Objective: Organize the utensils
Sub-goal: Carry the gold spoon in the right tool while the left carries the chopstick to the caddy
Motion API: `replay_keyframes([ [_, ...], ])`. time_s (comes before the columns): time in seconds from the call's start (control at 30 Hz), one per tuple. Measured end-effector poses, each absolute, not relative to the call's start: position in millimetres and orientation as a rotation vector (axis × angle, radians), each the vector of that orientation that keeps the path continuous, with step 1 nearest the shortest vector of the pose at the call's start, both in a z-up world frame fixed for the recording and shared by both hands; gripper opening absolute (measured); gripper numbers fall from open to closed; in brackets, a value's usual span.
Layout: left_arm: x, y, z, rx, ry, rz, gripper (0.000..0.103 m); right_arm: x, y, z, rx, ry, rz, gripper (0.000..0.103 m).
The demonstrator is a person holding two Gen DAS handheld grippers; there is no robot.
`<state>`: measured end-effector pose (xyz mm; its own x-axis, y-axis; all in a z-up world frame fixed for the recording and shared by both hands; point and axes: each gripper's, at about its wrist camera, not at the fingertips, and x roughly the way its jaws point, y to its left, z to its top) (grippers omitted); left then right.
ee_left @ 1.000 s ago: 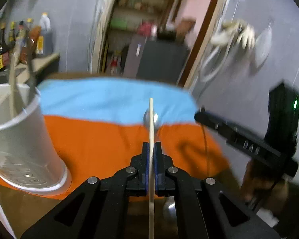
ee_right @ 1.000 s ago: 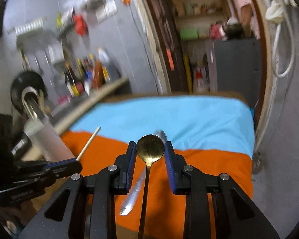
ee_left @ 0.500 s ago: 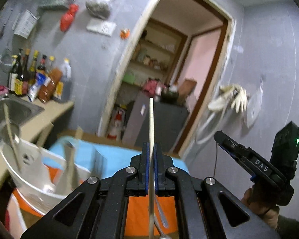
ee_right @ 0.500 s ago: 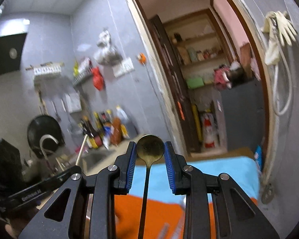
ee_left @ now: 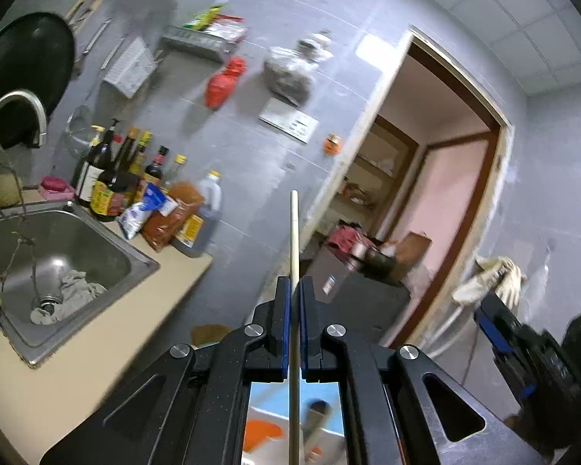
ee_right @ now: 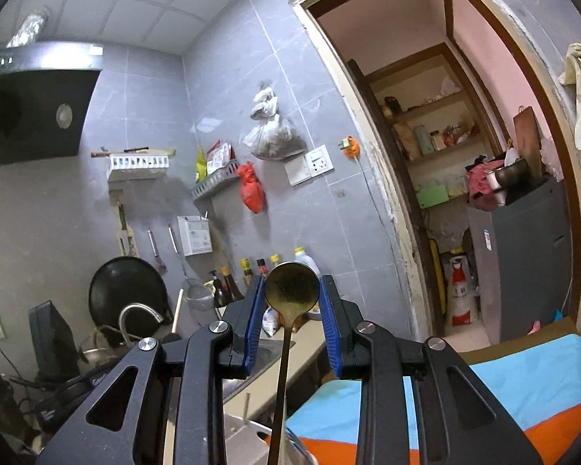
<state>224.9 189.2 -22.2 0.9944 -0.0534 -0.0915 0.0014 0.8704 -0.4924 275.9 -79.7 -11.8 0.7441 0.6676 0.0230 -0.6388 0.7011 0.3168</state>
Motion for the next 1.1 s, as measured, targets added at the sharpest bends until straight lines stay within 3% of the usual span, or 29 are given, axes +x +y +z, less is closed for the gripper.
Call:
replay_keyframes([
  [0.3, 241.4, 221.8, -47.6, -0.559, 0.032, -0.032, 0.002, 279.2, -42.1, -42.1, 0.283, 0.104, 0.63, 0.026],
  [1.1, 228.0, 162.1, -89.0, -0.244, -0.139, 0.046, 0.002, 265.6, -39.0, -85.6, 0.265, -0.002, 0.532, 0.026],
])
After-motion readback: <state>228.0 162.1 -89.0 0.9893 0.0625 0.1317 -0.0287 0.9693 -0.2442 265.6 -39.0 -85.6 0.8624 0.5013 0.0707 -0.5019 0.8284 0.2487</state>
